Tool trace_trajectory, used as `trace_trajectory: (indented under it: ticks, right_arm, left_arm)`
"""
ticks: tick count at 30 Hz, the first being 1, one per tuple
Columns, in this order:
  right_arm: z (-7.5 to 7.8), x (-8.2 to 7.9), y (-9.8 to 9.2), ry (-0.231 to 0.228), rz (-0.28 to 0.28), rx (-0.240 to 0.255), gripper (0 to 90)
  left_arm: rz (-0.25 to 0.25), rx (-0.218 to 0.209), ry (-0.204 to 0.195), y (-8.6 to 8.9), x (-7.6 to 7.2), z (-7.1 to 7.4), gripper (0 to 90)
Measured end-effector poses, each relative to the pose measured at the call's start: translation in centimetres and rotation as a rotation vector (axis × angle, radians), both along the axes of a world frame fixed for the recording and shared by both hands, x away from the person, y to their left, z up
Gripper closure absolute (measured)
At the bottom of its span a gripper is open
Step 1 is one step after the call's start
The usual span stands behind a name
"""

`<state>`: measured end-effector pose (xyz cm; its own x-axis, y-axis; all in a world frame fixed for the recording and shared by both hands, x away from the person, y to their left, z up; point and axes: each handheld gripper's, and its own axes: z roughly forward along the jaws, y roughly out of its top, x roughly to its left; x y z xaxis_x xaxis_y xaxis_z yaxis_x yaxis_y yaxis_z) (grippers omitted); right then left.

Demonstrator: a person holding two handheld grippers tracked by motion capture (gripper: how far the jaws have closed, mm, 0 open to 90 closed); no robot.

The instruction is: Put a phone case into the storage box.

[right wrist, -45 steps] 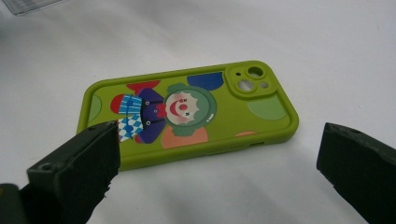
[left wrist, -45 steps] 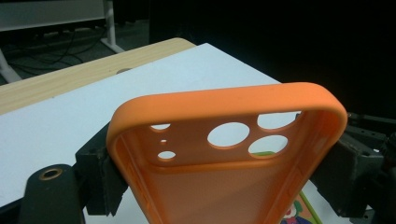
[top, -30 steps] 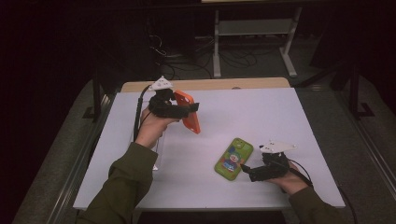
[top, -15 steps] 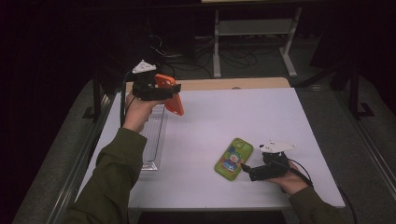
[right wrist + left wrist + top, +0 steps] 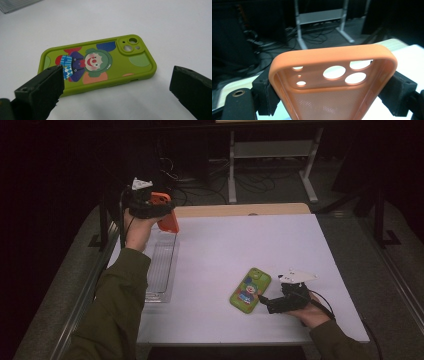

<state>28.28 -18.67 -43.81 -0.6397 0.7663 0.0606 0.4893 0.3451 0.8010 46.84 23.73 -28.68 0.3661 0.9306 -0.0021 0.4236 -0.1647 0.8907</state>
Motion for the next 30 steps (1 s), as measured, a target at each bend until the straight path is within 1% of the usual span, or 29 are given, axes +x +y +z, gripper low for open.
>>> trace_trajectory:
  ticks: [5, 9, 10, 11, 13, 14, 15, 16, 18, 19, 21, 22, 23, 26, 30]
  right_arm:
    - [0.0, 0.0, 0.0, 0.001, -0.001, 0.004, 0.0]
    - [0.0, 0.0, -0.1, -0.001, 0.004, 0.010, 0.0]
    - [0.1, 0.0, -0.1, 0.003, 0.000, 0.013, 0.0]
    - [0.0, 0.0, -0.1, -0.004, 0.003, 0.012, 0.0]
    - [0.1, 0.0, -0.1, -0.002, 0.003, 0.014, 0.0]
    - [0.1, 0.0, -0.1, -0.001, 0.002, 0.014, 0.0]
    - [0.1, 0.0, -0.1, -0.001, 0.003, 0.015, 0.0]
    - [0.1, 0.0, -0.1, -0.002, 0.003, 0.015, 0.0]
    - [0.1, 0.0, -0.2, -0.001, 0.002, 0.016, 0.0]
    - [0.1, 0.0, -0.2, -0.002, 0.002, 0.016, 0.0]
    - [0.1, 0.0, -0.2, -0.003, 0.001, 0.016, 0.0]
    - [0.1, 0.0, -0.2, -0.004, 0.001, 0.016, 0.0]
    - [0.1, 0.0, -0.2, -0.002, 0.002, 0.016, 0.0]
    - [0.1, 0.0, -0.2, -0.003, 0.004, 0.018, 0.0]
    - [0.1, 0.0, -0.2, -0.002, 0.003, 0.018, 0.0]
  left_arm:
    - [0.070, 0.002, 0.031, 0.6, 0.9, -1.0, 16.1]
    - [0.111, 0.026, 0.054, 0.7, 1.5, -1.7, 16.0]
    - [0.116, 0.047, 0.067, 0.7, 1.6, -1.8, 16.0]
    - [0.133, 0.039, 0.066, 0.6, 1.7, -2.1, 16.0]
    - [0.158, 0.040, 0.067, 0.3, 2.0, -2.7, 15.9]
    - [0.167, 0.058, 0.081, 0.2, 2.1, -2.9, 16.0]
    - [0.164, 0.063, 0.087, 0.2, 2.2, -3.2, 15.9]
    - [0.171, 0.058, 0.090, 0.1, 2.2, -3.6, 15.9]
    - [0.175, 0.075, 0.106, 0.0, 2.3, -4.1, 15.8]
    - [0.179, 0.068, 0.103, -0.1, 2.4, -4.4, 15.8]
    - [0.184, 0.087, 0.123, -0.1, 2.6, -4.8, 15.8]
    - [0.188, 0.086, 0.127, -0.2, 2.6, -5.0, 15.8]
    - [0.192, 0.084, 0.120, -0.2, 2.7, -5.1, 15.8]
    - [0.204, 0.093, 0.126, -0.2, 2.8, -5.6, 15.7]
    - [0.218, 0.084, 0.133, -0.2, 3.0, -6.3, 15.6]
